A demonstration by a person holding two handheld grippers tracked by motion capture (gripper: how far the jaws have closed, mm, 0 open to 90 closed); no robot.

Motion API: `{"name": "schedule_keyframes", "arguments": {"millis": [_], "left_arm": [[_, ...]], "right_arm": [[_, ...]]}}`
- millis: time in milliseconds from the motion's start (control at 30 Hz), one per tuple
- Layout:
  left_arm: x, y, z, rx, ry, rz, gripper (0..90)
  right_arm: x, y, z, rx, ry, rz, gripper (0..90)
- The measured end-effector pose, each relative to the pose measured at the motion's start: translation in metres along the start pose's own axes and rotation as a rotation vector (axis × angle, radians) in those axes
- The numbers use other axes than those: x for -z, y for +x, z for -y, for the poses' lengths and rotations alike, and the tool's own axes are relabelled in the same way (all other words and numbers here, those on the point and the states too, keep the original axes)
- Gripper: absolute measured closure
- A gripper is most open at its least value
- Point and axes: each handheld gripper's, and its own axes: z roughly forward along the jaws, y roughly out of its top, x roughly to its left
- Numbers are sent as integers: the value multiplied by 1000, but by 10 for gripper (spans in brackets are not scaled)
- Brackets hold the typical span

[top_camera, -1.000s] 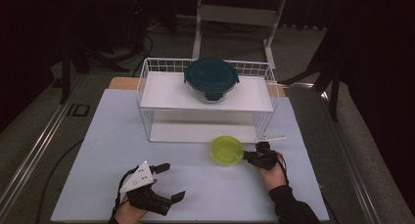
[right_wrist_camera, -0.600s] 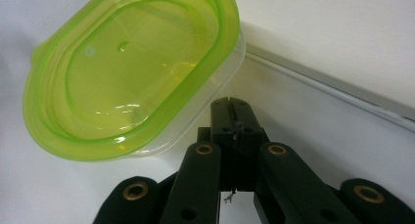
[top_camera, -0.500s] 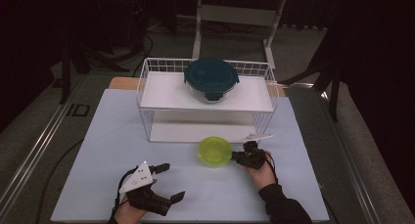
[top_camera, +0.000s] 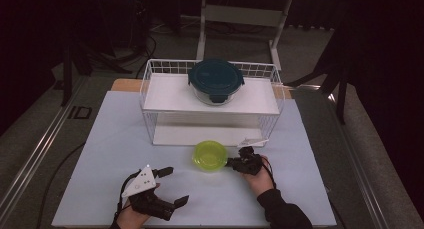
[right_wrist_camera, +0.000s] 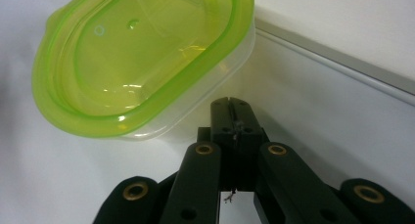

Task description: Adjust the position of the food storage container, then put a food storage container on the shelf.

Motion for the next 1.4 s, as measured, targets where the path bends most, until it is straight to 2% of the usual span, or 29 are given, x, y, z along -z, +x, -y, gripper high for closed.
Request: {"name": "schedule_keyframes", "arguments": {"millis": [533, 900, 1067, 1133, 1167, 1200, 1233, 1333, 1400], "left_arm": [[1, 0, 0, 1, -4, -1, 6], [3, 1, 0, 8, -9, -6, 6], [3, 2, -1, 14, -6, -12, 6], [3, 3, -1, 10, 2, -28, 6], [3, 5, -3, 10, 2, -59, 6], [4, 6, -5, 11, 4, -67, 6], [4, 6, -5, 11, 4, -67, 6], [5, 9, -12, 23, 2, -79, 6], [6, 11, -17, 31, -6, -73, 6]], "right_arm": [[-20, 12, -13, 3, 11, -32, 899], [-21, 14, -14, 6, 11, -26, 898], [-10, 10, -11, 9, -8, -8, 859], [-3, 10, -10, 11, -16, -4, 834], [5, 12, -9, 16, -24, 3, 801], [10, 13, -8, 23, -33, 6, 770], [15, 14, -7, 38, -42, 6, 727], [20, 16, -6, 45, -48, 7, 701], [36, 23, -4, 76, -80, 5, 601]]}}
